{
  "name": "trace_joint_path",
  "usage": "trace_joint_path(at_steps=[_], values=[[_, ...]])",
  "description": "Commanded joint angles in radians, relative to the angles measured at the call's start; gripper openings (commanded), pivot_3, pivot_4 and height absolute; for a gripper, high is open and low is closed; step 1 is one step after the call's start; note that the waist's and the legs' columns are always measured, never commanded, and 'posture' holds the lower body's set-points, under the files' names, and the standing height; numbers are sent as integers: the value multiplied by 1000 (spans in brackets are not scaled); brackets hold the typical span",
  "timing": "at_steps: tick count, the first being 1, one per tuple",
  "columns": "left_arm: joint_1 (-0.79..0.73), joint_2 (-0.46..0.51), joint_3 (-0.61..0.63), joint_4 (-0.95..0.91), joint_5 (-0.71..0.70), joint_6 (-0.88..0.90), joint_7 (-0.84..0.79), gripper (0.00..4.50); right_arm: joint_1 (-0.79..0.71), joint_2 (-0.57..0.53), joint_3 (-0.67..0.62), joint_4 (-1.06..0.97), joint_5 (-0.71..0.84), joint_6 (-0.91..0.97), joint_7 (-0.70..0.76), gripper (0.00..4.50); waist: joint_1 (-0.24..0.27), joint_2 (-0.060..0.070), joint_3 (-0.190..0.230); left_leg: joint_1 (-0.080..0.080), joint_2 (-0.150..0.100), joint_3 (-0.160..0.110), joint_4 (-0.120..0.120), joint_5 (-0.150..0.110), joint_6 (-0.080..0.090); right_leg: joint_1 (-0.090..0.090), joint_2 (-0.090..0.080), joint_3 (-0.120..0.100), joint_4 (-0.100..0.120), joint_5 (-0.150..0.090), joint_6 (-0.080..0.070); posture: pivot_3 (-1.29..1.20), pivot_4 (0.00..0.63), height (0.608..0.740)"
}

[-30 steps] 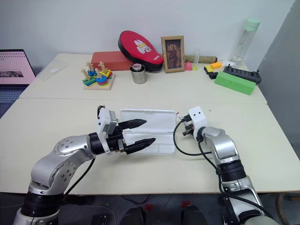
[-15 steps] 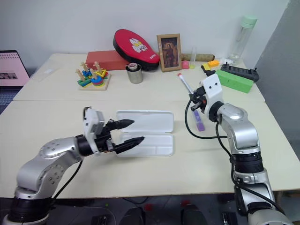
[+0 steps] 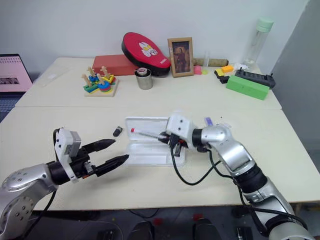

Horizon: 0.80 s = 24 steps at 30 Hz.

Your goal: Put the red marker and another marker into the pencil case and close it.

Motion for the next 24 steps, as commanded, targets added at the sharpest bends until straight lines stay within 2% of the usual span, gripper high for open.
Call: trace_joint_path(at_steps=[1,10,12,21,24], values=[[14,7,38,-67,-35,9,23,4500,-26,29,5,94,-42,-103,0,270,2,0,0,0,0,0,0,0,0,0,0,0,0,0,0,0,150,740],[38,-2,40,-107,-55,20,73,4500,-58,77,2,229,-88,-200,29,270,1,-1,0,0,0,0,0,0,0,2,0,0,0,0,0,0,150,740],[35,-1,38,-108,-56,20,78,4500,-53,80,0,225,-88,-201,36,972,2,0,0,0,0,0,0,0,0,2,0,0,0,0,0,0,150,740],[-34,5,-15,-81,-56,22,82,4500,-55,104,-84,140,-3,-94,60,2837,4,0,0,0,0,0,0,0,0,2,0,0,1,0,0,0,150,740],[-81,1,-54,-68,-49,21,76,4500,-66,130,-159,77,81,-6,53,3533,6,0,0,0,0,0,0,0,0,2,0,0,1,0,0,0,150,740]])
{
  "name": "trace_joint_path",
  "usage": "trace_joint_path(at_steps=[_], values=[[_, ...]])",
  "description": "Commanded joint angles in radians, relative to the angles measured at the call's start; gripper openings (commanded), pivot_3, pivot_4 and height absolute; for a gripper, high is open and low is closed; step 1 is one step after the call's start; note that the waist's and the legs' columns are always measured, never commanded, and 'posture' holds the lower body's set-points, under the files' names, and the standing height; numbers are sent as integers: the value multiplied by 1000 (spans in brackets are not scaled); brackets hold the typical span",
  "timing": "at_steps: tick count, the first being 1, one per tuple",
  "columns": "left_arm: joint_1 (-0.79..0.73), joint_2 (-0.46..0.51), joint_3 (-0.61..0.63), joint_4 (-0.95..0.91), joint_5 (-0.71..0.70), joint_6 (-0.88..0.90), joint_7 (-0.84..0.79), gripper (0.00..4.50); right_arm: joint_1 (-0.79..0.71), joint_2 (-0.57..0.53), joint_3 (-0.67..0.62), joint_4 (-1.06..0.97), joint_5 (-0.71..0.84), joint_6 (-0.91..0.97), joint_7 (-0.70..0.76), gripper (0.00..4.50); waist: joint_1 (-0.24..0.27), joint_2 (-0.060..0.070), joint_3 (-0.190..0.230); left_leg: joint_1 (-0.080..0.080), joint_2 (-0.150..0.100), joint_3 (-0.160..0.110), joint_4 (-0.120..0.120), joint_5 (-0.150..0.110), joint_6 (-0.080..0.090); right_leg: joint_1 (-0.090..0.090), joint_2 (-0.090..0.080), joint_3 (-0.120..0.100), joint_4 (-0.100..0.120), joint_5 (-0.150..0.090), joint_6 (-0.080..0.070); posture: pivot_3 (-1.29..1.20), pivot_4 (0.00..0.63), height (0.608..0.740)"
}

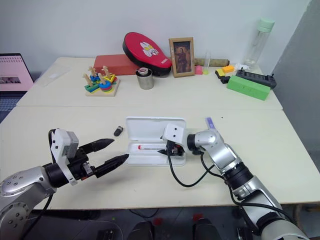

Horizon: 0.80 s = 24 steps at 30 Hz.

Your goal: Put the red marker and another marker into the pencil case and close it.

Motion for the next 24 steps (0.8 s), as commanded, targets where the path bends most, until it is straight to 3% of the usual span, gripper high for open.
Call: trace_joint_path(at_steps=[1,4,10,17,24], values=[[-71,-8,-59,1,-3,-9,1,4500,-53,35,-154,-138,151,138,-27,3801,0,0,0,0,0,0,0,0,0,0,0,0,0,0,0,0,150,740],[-149,-38,-133,9,1,-12,12,4500,-96,52,-303,-214,261,280,-108,4429,7,1,0,0,0,0,0,0,0,0,0,0,0,0,0,0,150,740],[-283,-116,-263,55,47,-34,22,4500,-108,-18,-499,-252,295,447,-303,4429,16,-3,-2,-1,0,0,0,0,0,1,0,-1,0,0,0,0,150,740],[-384,-206,-355,151,130,-109,15,4500,-7,-75,-489,-155,183,628,-517,4429,7,0,-1,-1,-1,0,0,0,0,0,0,1,1,0,0,0,150,740],[-426,-241,-385,196,149,-139,-17,4500,68,-31,-441,-53,109,607,-628,4429,6,0,-1,-1,-1,0,0,0,0,0,0,1,0,0,0,0,150,740]])
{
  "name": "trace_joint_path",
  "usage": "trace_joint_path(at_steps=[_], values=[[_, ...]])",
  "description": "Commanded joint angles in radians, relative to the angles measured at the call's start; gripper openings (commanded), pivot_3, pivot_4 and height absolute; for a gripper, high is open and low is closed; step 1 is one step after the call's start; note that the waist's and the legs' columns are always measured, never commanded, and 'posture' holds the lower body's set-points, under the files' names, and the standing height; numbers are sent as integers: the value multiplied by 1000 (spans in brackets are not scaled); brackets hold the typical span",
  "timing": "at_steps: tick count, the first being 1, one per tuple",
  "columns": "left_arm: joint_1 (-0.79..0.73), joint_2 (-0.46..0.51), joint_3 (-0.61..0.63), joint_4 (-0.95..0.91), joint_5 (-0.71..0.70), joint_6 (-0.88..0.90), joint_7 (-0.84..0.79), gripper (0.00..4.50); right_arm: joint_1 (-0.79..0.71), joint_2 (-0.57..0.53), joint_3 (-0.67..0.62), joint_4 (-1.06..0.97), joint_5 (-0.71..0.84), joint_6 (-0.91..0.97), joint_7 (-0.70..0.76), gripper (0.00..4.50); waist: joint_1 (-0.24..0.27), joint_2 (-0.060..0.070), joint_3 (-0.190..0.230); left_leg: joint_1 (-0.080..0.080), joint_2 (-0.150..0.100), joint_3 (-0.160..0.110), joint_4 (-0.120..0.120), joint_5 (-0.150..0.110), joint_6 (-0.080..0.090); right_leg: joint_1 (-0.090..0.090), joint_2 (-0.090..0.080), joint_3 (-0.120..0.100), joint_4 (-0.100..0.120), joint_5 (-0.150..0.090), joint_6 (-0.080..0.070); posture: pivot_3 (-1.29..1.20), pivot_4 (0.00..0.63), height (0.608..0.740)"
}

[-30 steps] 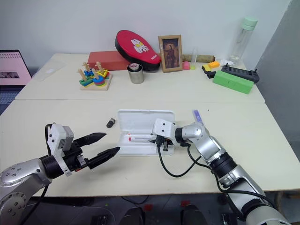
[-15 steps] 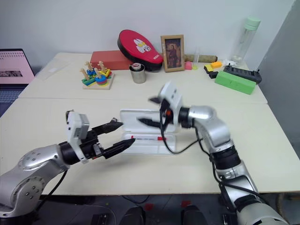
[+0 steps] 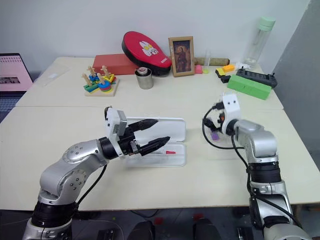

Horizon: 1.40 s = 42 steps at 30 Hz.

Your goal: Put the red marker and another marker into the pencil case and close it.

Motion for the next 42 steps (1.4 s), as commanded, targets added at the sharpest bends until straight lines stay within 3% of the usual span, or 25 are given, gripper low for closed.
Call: trace_joint_path(at_steps=[1,8,11,21,24,32,36,42], values=[[-25,-14,-8,-3,12,-33,-19,4500,14,24,26,36,-40,-34,-54,4429,1,0,0,0,0,0,0,0,0,0,0,0,0,0,0,0,150,740],[-7,-14,2,-10,14,-40,-21,4500,32,32,67,117,-82,-68,-71,4429,1,-1,-1,1,0,0,1,0,0,1,0,0,0,0,0,0,150,740],[2,-15,3,-19,14,-39,-19,4500,30,28,63,137,-78,-79,-66,4041,0,-1,-1,2,0,0,1,0,0,3,0,0,0,0,0,0,150,740],[9,-20,2,-18,15,-47,-20,4500,27,19,53,148,-81,-98,-73,1609,4,-1,-1,2,0,0,3,0,0,6,0,-1,0,1,2,0,150,740],[10,-20,1,-15,15,-47,-22,4500,24,19,34,141,-78,-114,-86,1101,4,-1,-1,2,0,0,2,0,0,6,0,-1,0,1,2,0,150,740],[52,0,41,-40,-1,-31,-11,4500,-50,0,-54,76,-24,-274,-51,1099,1,2,1,1,0,0,2,0,0,4,0,-1,-1,1,2,0,150,740],[192,71,149,-105,-31,5,-8,4500,-105,-28,-13,-38,51,-392,147,1099,-18,2,1,1,0,0,0,0,0,1,0,0,-1,1,2,0,150,740],[429,151,307,-183,-62,18,-17,4500,-100,-28,163,-217,143,-355,384,1099,-24,2,1,1,1,-1,-2,-1,1,0,0,-1,-1,-1,-1,0,150,740]])
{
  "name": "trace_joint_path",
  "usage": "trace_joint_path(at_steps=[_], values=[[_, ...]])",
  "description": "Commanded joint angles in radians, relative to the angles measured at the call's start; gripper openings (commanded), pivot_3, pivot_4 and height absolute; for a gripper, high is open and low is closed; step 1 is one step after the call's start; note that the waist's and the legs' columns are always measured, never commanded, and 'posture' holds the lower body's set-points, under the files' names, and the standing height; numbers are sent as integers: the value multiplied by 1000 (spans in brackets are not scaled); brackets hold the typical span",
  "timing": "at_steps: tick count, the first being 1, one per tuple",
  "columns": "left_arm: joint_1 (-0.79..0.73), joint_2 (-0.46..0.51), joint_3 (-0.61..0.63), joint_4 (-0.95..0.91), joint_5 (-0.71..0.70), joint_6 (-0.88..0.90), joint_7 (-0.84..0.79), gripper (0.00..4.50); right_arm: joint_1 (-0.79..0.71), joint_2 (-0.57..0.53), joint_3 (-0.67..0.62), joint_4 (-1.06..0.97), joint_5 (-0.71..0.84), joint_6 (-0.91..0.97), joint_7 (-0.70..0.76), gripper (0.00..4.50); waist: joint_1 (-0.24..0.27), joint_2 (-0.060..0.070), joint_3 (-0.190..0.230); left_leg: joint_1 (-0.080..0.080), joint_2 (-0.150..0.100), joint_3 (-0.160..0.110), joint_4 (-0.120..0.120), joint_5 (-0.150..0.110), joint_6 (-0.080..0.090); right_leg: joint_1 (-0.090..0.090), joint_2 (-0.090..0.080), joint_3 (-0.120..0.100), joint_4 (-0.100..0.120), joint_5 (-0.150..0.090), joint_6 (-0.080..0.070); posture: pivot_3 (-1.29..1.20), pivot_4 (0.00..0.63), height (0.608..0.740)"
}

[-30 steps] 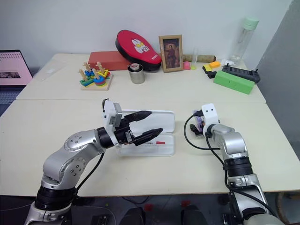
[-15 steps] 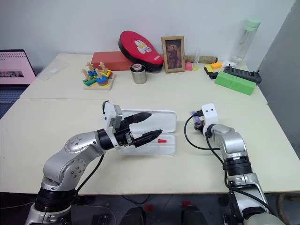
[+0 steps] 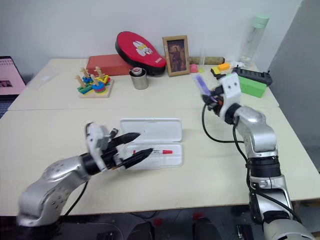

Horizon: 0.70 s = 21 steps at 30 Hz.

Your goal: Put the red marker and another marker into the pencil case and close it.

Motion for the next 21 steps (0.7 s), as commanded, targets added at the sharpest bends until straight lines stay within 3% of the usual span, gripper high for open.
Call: trace_joint_path(at_steps=[1,10,21], values=[[116,35,107,-77,-19,-13,-17,4500,1,-4,144,-121,40,28,140,1099,3,0,0,0,0,0,0,0,0,0,0,0,0,0,0,0,150,740],[382,35,294,-148,-32,-28,-33,4500,-24,26,489,-77,-95,50,235,1099,13,-2,-1,1,0,1,3,0,-1,-4,-1,0,0,-4,-6,0,150,740],[430,5,307,-229,-66,-7,39,4500,-76,96,595,70,-210,59,254,1099,20,-2,-1,1,0,1,2,0,-1,-5,-1,-1,0,-2,-3,0,150,740]])
